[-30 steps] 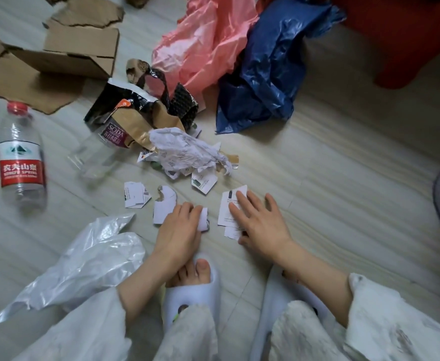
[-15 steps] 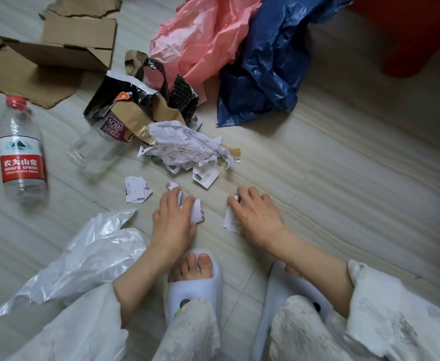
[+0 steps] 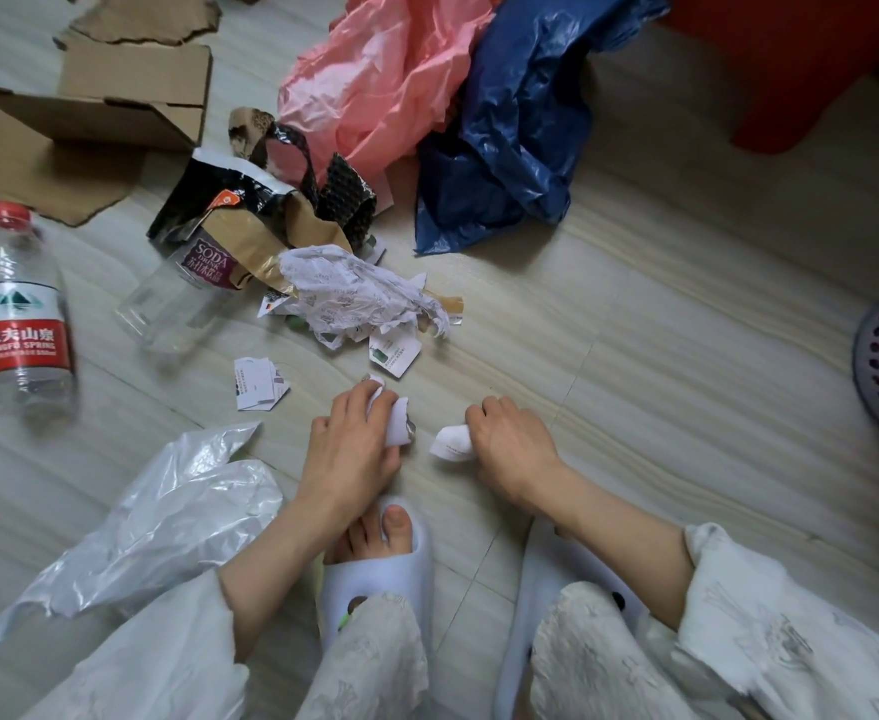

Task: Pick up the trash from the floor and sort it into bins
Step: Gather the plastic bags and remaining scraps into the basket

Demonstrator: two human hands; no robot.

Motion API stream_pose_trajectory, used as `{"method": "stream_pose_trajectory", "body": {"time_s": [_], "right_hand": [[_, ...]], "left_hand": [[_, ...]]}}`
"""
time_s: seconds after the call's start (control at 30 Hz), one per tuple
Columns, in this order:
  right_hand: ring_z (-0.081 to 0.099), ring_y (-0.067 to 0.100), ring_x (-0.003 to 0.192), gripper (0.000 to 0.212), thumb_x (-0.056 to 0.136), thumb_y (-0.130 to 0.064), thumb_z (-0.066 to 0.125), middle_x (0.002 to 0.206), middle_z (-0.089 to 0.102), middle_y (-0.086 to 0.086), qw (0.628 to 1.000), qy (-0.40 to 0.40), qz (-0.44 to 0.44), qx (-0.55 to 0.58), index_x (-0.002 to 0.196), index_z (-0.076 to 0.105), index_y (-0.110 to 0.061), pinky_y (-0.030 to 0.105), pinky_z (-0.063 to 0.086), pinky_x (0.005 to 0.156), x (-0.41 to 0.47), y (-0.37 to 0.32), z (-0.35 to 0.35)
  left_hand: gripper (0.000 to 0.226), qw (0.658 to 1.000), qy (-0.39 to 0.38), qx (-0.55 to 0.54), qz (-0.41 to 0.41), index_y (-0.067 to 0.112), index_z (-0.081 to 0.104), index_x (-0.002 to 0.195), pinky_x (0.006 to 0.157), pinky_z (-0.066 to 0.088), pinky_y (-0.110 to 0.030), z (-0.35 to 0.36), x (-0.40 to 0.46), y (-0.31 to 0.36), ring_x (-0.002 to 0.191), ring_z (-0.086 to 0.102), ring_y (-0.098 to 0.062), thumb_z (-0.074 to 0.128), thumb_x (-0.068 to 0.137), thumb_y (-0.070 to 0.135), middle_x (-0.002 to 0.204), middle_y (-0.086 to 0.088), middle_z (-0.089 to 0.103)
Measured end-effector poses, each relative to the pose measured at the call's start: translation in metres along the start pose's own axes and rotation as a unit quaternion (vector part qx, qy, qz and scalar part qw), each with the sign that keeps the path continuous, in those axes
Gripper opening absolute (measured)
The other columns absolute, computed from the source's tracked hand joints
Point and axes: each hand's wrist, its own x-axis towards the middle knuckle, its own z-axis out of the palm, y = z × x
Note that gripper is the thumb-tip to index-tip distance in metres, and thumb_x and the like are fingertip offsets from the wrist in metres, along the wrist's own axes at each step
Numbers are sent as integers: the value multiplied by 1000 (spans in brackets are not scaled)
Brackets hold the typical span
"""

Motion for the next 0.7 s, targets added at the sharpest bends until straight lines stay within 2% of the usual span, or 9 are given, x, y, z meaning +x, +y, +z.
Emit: {"method": "stream_pose_trajectory", "body": {"time_s": [0.13,0.23,0.3,0.43,0.57,0.63,0.7], "right_hand": [[46,31,114,27,87,-8,45,120,52,14,1000,-2,-18,-20,113,54,-5,38,34,87,-5,3,-8],[47,31,115,28,86,-14,49,120,54,13,995,18,53,77,112,54,-5,36,41,82,-16,16,-26],[54,33,109,25,85,-13,49,116,59,14,980,60,120,144,109,55,-7,35,43,76,-32,30,-42],[57,39,99,22,84,-11,49,107,64,20,940,149,213,220,104,56,-8,34,41,70,-69,64,-79],[57,40,94,12,83,-11,49,97,65,20,879,255,275,294,90,58,-8,30,33,64,-127,108,-124],[58,40,91,5,82,-13,51,93,65,20,853,294,301,309,81,56,-12,31,36,63,-161,130,-142],[61,40,89,3,79,-13,54,91,67,21,813,342,326,340,78,57,-13,36,46,67,-196,151,-156]], "left_hand": [[54,999,-11,-41,0,11,48,126,80,47,-45,-7,0,12,116,45,-35,64,75,20,134,-11,42],[54,997,-2,-81,-1,10,44,129,80,48,-42,-20,0,33,119,43,-30,63,79,23,133,-9,39],[55,995,15,-95,14,10,42,131,82,48,-41,-35,-1,52,123,40,-26,61,82,26,136,-7,37],[55,988,58,-123,80,12,42,130,86,46,-39,-76,3,95,120,42,-22,61,81,28,135,-3,37],[49,972,98,-107,186,14,46,123,84,48,-43,-125,9,154,113,48,-22,63,79,26,128,-2,41],[52,964,103,-79,232,15,44,126,81,50,-45,-147,6,190,114,47,-20,63,79,29,131,0,39],[54,953,102,-56,278,16,42,129,79,51,-44,-166,0,227,115,46,-19,63,81,31,133,2,38]]}}
